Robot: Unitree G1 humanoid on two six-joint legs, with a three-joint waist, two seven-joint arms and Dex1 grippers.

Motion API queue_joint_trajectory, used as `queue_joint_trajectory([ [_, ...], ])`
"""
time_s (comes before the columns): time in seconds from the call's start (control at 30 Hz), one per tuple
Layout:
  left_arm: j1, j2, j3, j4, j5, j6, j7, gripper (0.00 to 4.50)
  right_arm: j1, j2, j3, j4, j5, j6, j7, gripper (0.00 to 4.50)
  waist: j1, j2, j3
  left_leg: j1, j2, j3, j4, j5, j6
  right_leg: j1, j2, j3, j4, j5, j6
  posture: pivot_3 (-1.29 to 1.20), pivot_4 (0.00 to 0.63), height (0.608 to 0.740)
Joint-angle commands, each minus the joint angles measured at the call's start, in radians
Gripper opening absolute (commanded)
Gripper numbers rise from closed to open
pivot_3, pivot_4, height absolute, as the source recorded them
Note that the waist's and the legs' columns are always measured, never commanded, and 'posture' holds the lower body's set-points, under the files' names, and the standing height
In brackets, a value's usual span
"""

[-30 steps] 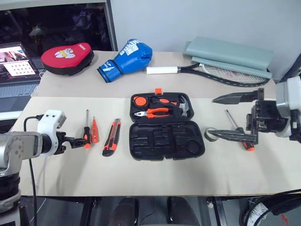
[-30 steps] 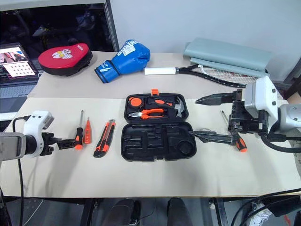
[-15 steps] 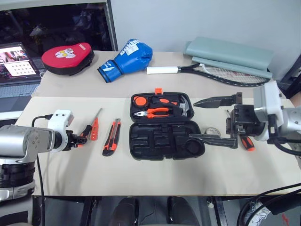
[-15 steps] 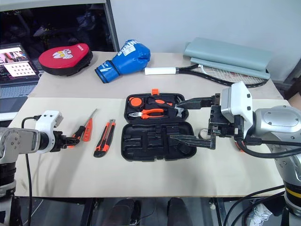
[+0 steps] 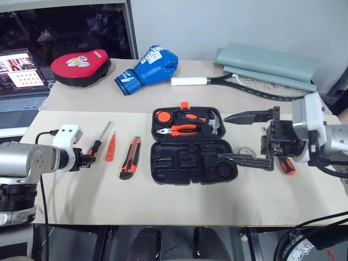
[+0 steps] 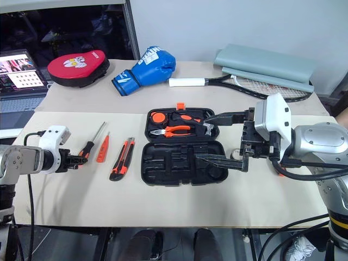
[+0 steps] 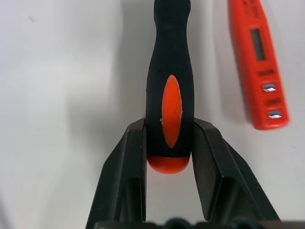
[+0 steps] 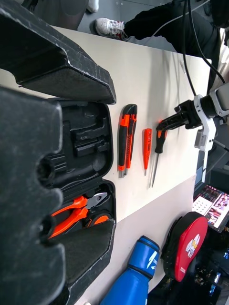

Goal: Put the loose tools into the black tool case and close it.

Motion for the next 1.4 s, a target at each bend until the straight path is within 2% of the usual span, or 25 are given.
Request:
queue_joint_trajectory([
  [0.03, -0.098, 0.078, -0.134, 0.076, 0.115, -0.401, -0.213, 0.86, 0.022, -0.025, -0.057, -0.009, 0.009, 0.012, -0.003, 4.5, 0.004, -0.001, 0.0, -0.001, 0.0, 0.0, 0.0, 0.0, 0.0, -0.001, 0.0, 0.0, 0.0, 0.0, 0.0, 0.0, 0.15, 0.737],
  [0.2, -0.326, 0.065, -0.338, 0.211, 0.258, -0.865, -0.581, 0.86, 0.089, -0.047, -0.114, 0.008, -0.001, 0.02, -0.003, 4.5, 0.018, -0.002, 0.0, -0.018, -0.002, 0.0, 0.003, 0.001, 0.001, -0.015, -0.001, -0.002, -0.001, 0.002, 0.002, 0.0, 0.15, 0.737],
  [0.37, -0.559, -0.112, -0.481, 0.361, 0.364, -1.064, -0.759, 0.86, 0.195, -0.05, -0.183, -0.009, -0.021, 0.025, -0.019, 4.5, 0.023, -0.002, 0.0, -0.021, -0.004, 0.002, 0.005, -0.001, 0.005, -0.014, -0.001, -0.003, -0.002, 0.003, 0.005, 0.0, 0.15, 0.737],
  [0.57, -0.693, -0.325, -0.588, 0.404, 0.453, -0.981, -0.818, 0.86, 0.335, -0.036, -0.281, -0.06, -0.03, 0.034, -0.059, 4.5, 0.005, -0.003, 0.0, -0.028, -0.006, 0.003, 0.017, -0.005, 0.012, -0.014, -0.001, -0.003, -0.002, 0.003, 0.01, 0.0, 0.15, 0.737],
  [0.7, -0.689, -0.379, -0.672, 0.353, 0.516, -0.837, -0.858, 0.86, 0.428, -0.014, -0.345, -0.082, -0.054, 0.03, -0.09, 4.5, -0.002, -0.003, 0.0, -0.027, -0.006, 0.004, 0.02, -0.006, 0.013, -0.013, -0.001, 0.0, -0.002, 0.004, 0.012, 0.0, 0.15, 0.737],
  [0.87, -0.646, -0.398, -0.702, 0.229, 0.525, -0.65, -0.872, 0.86, 0.498, 0.011, -0.384, -0.109, -0.069, 0.019, -0.112, 4.5, -0.008, -0.003, 0.001, -0.026, -0.004, 0.003, 0.021, -0.006, 0.013, -0.013, 0.0, 0.001, 0.0, 0.004, 0.012, 0.0, 0.15, 0.737],
  [1.0, -0.61, -0.385, -0.715, 0.167, 0.551, -0.584, -0.847, 0.86, 0.511, 0.023, -0.395, -0.123, -0.069, 0.019, -0.126, 4.5, -0.006, -0.003, 0.001, -0.026, -0.004, 0.002, 0.023, -0.006, 0.013, -0.013, 0.0, 0.001, 0.0, 0.004, 0.012, 0.0, 0.15, 0.737],
  [1.27, -0.591, -0.4, -0.702, 0.238, 0.584, -0.626, -0.759, 0.86, 0.517, 0.029, -0.408, -0.124, -0.069, 0.017, -0.134, 4.5, -0.002, -0.003, 0.001, -0.024, -0.004, 0.002, 0.026, -0.005, 0.013, -0.012, 0.0, 0.001, 0.003, 0.004, 0.012, 0.0, 0.15, 0.737],
  [1.4, -0.581, -0.387, -0.707, 0.222, 0.572, -0.651, -0.783, 0.86, 0.511, 0.027, -0.406, -0.115, -0.073, 0.012, -0.132, 4.5, -0.001, -0.003, 0.001, -0.025, -0.004, 0.002, 0.026, -0.005, 0.013, -0.012, 0.0, 0.001, 0.002, 0.004, 0.012, 0.0, 0.15, 0.737],
])
